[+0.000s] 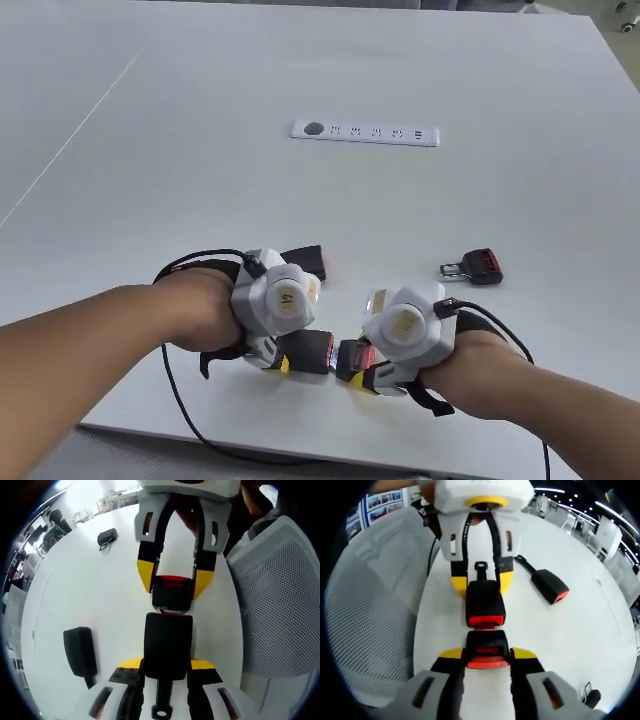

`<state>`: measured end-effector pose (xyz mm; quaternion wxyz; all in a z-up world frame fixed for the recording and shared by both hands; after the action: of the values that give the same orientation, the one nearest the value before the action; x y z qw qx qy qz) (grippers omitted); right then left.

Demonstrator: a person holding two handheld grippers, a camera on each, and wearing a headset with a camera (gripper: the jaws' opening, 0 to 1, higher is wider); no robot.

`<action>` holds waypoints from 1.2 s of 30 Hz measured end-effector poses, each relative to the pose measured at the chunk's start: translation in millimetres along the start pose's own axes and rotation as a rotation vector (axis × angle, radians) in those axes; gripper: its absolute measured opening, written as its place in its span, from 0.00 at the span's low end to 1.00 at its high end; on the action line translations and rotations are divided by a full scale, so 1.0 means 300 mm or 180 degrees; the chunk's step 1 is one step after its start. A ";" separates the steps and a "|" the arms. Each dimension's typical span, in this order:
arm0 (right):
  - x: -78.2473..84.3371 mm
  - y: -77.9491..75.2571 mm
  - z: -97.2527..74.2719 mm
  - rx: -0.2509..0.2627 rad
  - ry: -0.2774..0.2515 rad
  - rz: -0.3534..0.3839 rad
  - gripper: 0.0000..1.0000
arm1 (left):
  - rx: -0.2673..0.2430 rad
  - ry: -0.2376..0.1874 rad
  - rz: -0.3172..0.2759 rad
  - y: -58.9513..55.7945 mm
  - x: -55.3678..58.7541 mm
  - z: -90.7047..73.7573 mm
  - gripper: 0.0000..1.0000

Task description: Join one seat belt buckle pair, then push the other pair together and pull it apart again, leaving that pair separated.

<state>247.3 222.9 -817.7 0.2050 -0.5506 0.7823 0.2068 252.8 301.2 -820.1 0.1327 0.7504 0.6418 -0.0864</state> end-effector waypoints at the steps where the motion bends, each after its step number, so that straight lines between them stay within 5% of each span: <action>1: 0.000 0.000 0.000 0.0005 0.0000 -0.0013 0.34 | -0.0013 0.0012 0.0010 -0.003 -0.003 0.000 0.34; 11: -0.016 -0.001 -0.007 0.0031 -0.0079 0.0056 0.36 | -0.0144 0.0052 0.0038 0.002 0.001 -0.012 0.35; 16: -0.036 0.012 -0.036 0.0005 -0.0151 0.0034 0.36 | -0.0226 -0.0004 -0.0011 0.010 -0.005 -0.059 0.37; 20: -0.057 0.021 -0.062 -0.0007 -0.0199 0.0015 0.36 | -0.0395 -0.0245 -0.0187 0.054 -0.031 -0.120 0.41; 26: -0.081 0.016 -0.078 0.0014 -0.0240 -0.0096 0.36 | -0.0539 -0.0290 -0.0293 0.120 -0.023 -0.164 0.41; 36: -0.076 -0.098 -0.133 0.0087 -0.0271 -0.0190 0.37 | -0.0742 -0.0280 -0.0497 0.231 0.028 -0.185 0.44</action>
<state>278.3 209.6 -775.0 0.2516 -0.5616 0.7588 0.2132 320.1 316.5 -763.8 0.2398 0.6732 0.6974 -0.0541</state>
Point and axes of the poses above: the centre of the closed fingertips' face, and the gripper's own axes: z roughly forward along the fingers, y roughly to its left, x roughly out of its underside, the point moved 1 cm from there along -z, roughly backward along the fingers, and after that the axes turned 14 degrees about z, right-handed, at the moved point
